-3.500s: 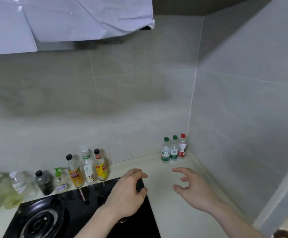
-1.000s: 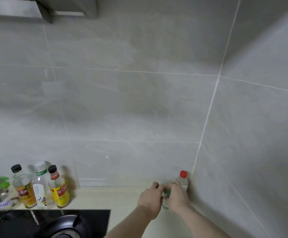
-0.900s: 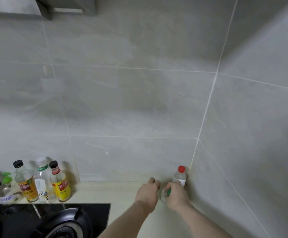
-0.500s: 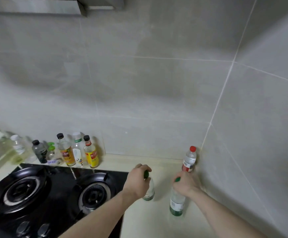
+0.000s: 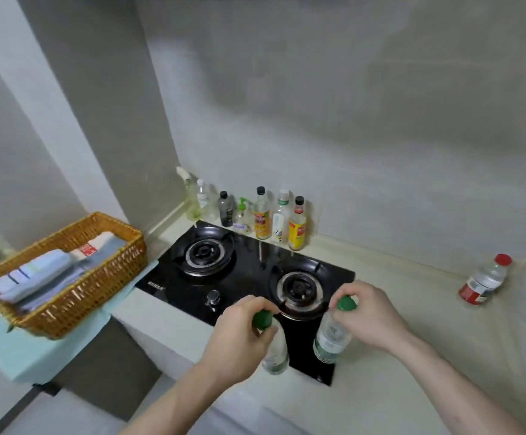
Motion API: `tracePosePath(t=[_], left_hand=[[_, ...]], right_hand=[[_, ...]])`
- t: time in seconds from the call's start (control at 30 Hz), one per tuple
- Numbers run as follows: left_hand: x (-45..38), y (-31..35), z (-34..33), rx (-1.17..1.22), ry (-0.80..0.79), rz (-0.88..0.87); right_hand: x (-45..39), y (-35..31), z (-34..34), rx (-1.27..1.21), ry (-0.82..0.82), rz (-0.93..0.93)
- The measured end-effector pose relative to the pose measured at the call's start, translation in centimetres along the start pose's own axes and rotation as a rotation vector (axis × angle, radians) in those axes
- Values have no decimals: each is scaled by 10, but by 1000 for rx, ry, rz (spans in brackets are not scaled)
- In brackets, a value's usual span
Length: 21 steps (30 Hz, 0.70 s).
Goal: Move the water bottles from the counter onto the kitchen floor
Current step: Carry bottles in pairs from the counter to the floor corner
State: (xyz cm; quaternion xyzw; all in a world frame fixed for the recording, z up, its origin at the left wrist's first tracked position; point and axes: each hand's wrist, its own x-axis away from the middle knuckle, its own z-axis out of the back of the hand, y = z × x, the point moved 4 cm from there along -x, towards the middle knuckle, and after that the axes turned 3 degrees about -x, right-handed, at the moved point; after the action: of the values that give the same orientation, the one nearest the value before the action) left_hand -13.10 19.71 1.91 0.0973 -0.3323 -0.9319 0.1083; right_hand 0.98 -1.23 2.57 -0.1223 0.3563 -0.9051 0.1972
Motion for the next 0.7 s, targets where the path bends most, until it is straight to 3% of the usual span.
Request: tracePosePath(t=[0.37, 0.7], left_hand=[[164, -160, 155, -3, 242, 345], [296, -253, 234, 49, 580, 744]], right_hand=[[39, -203, -175, -14, -291, 295], [59, -354, -343, 21, -703, 582]])
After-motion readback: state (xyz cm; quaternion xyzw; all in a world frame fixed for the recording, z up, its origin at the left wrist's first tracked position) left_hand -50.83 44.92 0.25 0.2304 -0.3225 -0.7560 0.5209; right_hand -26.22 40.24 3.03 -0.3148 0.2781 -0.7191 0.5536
